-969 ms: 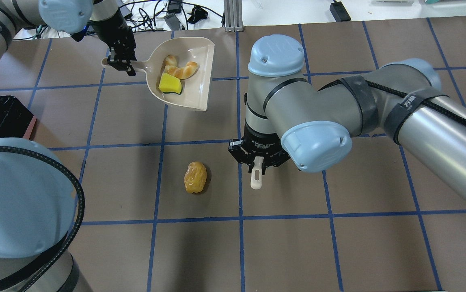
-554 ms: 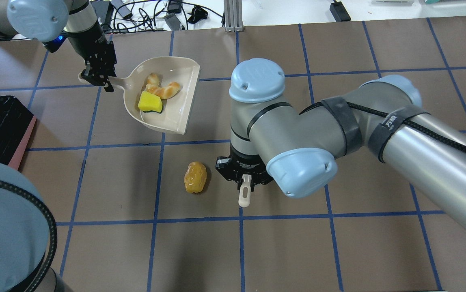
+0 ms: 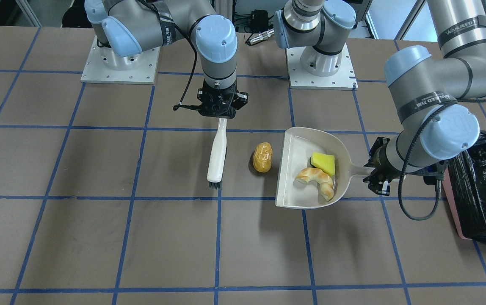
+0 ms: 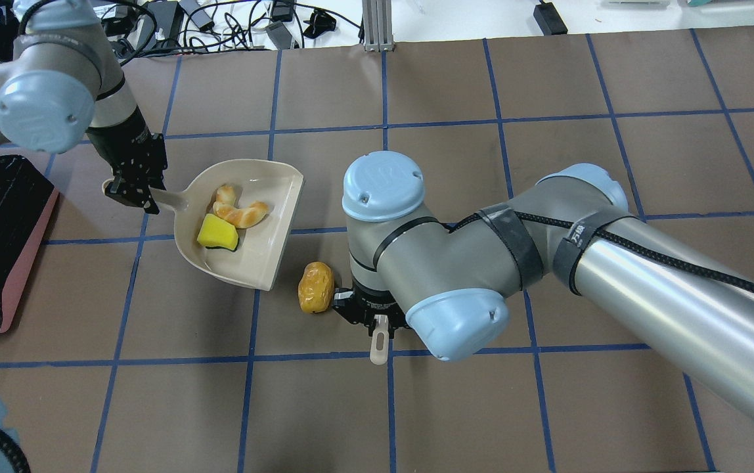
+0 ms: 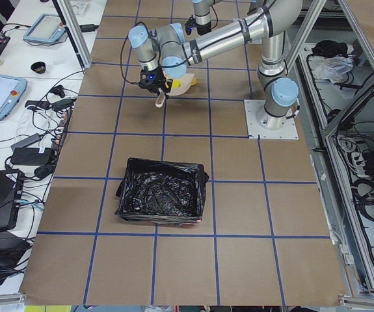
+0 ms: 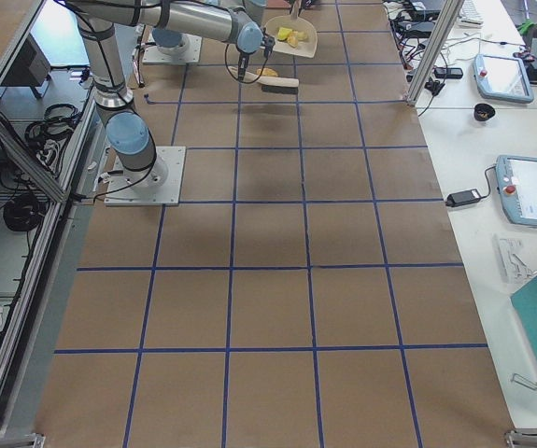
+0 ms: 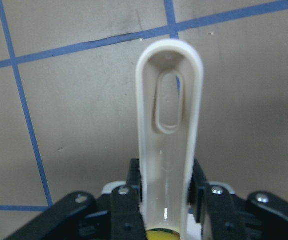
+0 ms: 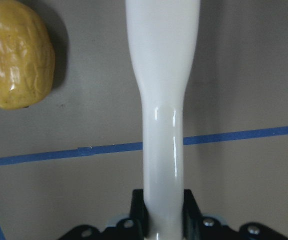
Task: Sweep and dump trash into bin
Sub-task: 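Move the dustpan beside the potato while right gripper brings brush behind it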
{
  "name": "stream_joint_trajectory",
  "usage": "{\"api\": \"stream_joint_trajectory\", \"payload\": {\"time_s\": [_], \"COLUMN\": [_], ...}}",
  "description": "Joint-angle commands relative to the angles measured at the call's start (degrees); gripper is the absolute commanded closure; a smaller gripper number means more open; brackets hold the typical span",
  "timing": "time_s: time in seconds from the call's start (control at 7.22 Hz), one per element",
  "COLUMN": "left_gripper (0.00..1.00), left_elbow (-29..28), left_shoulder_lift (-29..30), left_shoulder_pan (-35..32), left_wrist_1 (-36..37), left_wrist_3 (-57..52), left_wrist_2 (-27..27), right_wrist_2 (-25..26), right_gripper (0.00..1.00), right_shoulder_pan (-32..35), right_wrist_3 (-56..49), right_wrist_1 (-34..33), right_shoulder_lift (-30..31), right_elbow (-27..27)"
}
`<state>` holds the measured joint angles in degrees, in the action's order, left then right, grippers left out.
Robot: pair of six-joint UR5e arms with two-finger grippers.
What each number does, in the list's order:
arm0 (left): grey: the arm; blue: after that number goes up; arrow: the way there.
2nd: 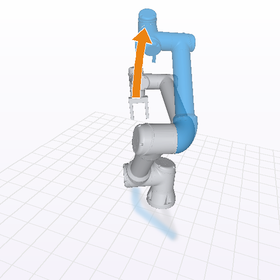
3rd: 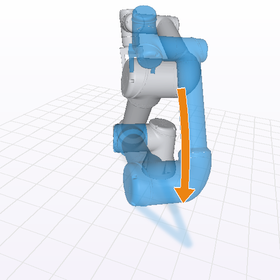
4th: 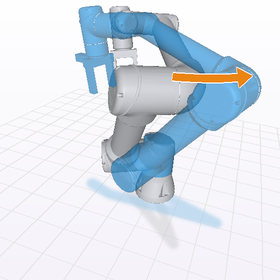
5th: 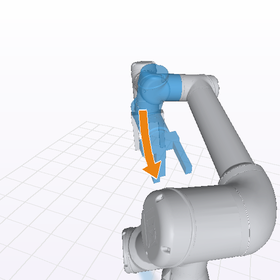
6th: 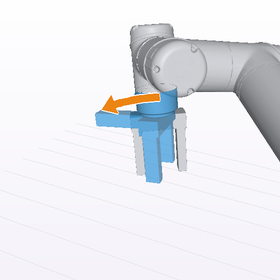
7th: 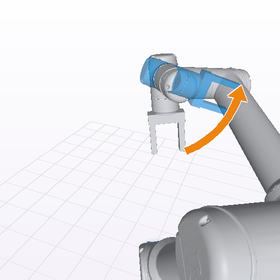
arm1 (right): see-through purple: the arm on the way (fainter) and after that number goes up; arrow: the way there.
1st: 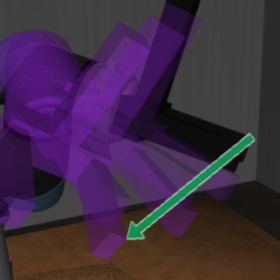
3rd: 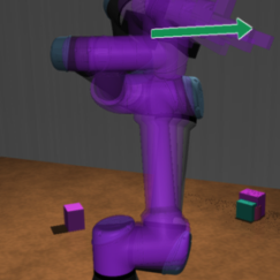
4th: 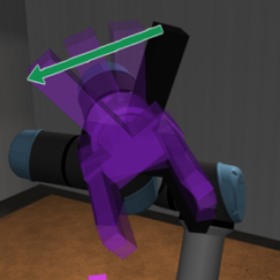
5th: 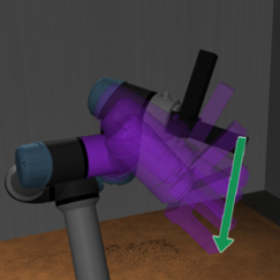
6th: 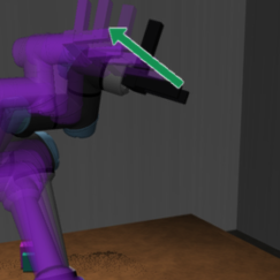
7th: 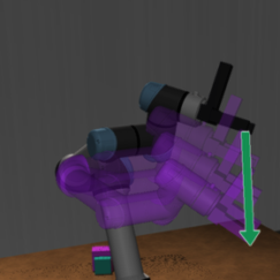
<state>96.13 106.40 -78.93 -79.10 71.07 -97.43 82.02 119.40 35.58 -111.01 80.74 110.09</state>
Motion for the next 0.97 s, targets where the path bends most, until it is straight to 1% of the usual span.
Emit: {"api": "stream_joint_trajectory", "payload": {"time_s": [0.0, 0.14, 0.28, 0.55, 0.69, 0.83], "left_gripper": [1.0, 1.0, 1.0, 1.0, 1.0, 1.0], "left_elbow": [8.69, 11.07, 12.75, 13.29, 13.29, 13.29], "left_shoulder_lift": [-2.68, -3.12, -3.91, -4.88, -4.8, -4.36], "left_shoulder_pan": [1.84, 2.03, 1.94, 0.37, -1.21, -2.53], "left_wrist_1": [7.01, 9.99, 10.71, 10.46, 10.19, 10.19], "left_wrist_3": [-0.85, -0.33, 1.42, 7.99, 11.07, 13.19], "left_wrist_2": [-2.83, -4.68, -7.39, -9.87, -9.97, -9.88], "right_wrist_2": [-0.1, -0.1, -0.19, -0.37, -0.28, -0.28], "right_gripper": [1.0, 1.0, 1.0, 1.0, 1.0, 1.0], "right_shoulder_pan": [0.57, 0.75, 0.83, 2.06, 2.15, 2.24], "right_wrist_3": [0.36, 0.45, 0.45, 2.46, 4.82, 4.85], "right_wrist_1": [-2.01, -2.63, -2.63, -3.42, -3.51, -3.51], "right_shoulder_lift": [-0.14, -0.31, -0.49, -1.02, -0.93, -1.02], "right_elbow": [2.05, 2.41, 2.5, 2.67, 2.85, 2.85]}}
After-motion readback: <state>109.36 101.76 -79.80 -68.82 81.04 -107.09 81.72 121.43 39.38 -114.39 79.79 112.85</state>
